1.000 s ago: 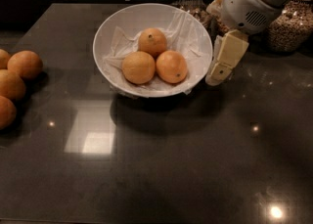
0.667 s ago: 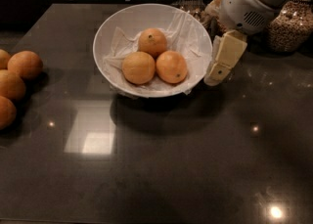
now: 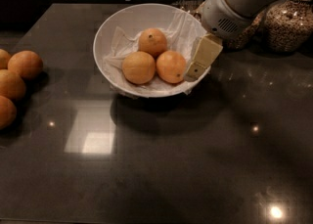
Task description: Pick orange from white bowl
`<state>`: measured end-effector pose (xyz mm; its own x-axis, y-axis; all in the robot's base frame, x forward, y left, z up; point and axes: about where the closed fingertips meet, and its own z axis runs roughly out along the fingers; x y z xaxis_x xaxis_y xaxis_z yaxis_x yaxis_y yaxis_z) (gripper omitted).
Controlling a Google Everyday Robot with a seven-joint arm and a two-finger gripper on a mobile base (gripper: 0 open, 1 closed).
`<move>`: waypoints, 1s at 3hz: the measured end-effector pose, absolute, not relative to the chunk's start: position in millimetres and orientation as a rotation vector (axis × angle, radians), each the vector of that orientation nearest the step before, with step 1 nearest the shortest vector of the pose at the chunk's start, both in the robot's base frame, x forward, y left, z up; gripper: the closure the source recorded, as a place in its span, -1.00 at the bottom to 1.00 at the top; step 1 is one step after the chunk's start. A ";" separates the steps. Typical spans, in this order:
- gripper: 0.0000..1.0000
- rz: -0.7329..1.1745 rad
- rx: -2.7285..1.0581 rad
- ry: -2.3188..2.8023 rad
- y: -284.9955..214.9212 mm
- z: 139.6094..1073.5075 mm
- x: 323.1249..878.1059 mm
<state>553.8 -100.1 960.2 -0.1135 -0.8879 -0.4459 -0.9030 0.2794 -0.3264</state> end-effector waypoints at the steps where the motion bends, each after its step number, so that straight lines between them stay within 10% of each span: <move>1: -1.00 0.012 -1.542 2.018 -96.1 952.8 563.3; 3: -0.86 -0.013 -1.494 2.032 -93.3 944.8 573.0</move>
Offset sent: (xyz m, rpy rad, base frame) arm 0.0224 0.0053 -0.0168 0.0107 -0.0464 -0.1161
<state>573.0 -93.3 944.8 -0.1778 -0.8687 -0.4624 -0.8626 0.3637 -0.3516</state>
